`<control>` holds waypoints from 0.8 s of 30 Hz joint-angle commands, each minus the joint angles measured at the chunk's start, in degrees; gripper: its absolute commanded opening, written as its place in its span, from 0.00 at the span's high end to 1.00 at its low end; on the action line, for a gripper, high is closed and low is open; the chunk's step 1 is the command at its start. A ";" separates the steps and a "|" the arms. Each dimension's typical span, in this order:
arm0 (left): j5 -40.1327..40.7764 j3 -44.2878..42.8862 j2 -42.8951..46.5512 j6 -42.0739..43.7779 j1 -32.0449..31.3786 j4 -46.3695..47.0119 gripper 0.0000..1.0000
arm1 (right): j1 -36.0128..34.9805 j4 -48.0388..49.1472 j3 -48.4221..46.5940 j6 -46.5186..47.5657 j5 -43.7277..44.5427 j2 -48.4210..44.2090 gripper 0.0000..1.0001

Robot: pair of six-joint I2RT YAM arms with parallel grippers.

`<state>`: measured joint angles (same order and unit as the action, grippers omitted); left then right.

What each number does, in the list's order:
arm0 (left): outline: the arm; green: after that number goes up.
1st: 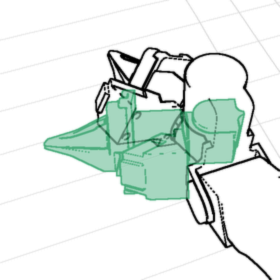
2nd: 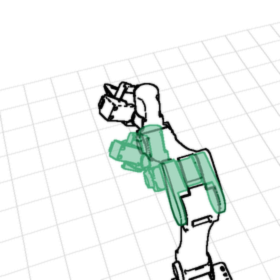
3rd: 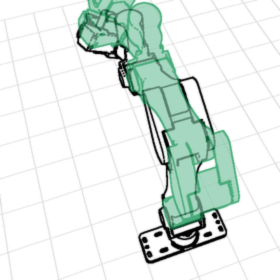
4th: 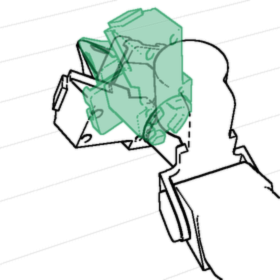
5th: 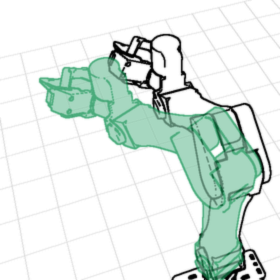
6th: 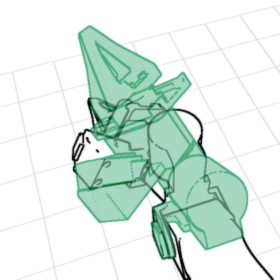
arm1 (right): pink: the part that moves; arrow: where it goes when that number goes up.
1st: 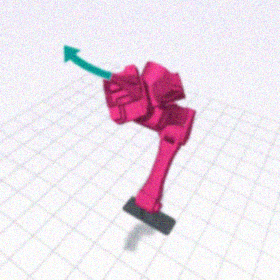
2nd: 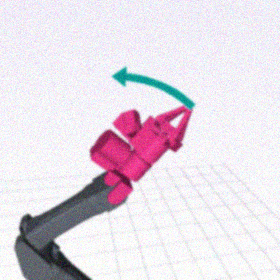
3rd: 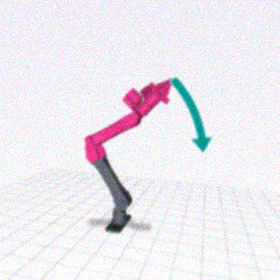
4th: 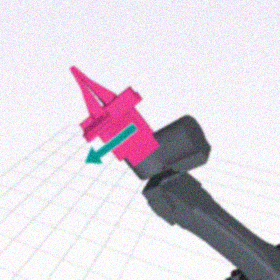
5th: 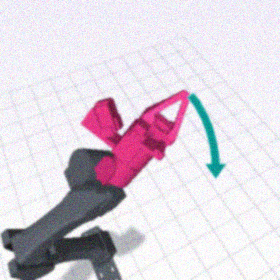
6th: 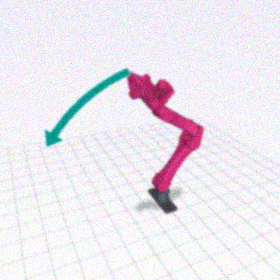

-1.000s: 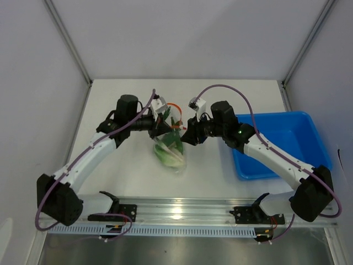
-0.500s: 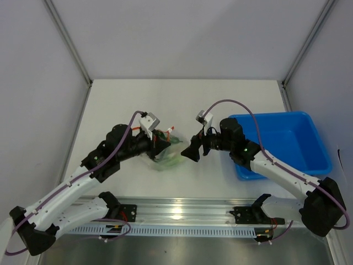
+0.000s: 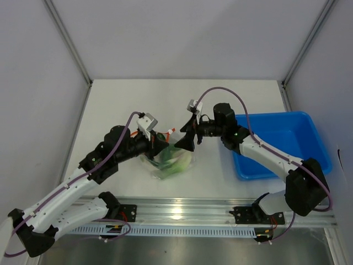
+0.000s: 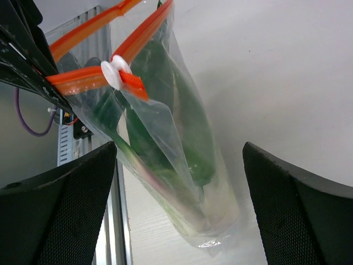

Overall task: Place the food in the zip-top bag and seal the zipper
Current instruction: Pick up the zipper food storage bag at the center of the board.

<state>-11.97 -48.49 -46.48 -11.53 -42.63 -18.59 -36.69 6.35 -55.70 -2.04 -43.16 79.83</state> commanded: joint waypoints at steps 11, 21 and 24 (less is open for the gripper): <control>-2.62 -2.40 0.34 -0.60 -0.35 1.19 0.99 | 1.27 8.85 -7.67 -2.78 -17.84 9.28 0.02; -2.80 -2.84 0.34 -0.77 -0.35 1.01 1.00 | -0.05 13.96 -13.01 -7.71 -23.02 15.08 0.11; -2.54 -2.84 0.34 -0.95 -0.35 1.19 0.99 | -0.66 13.07 -15.39 -8.41 -24.60 17.90 0.40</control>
<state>-13.08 -48.56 -46.39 -11.55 -42.61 -19.53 -36.56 15.88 -66.89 -8.62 -65.04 95.48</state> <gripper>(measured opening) 0.005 0.669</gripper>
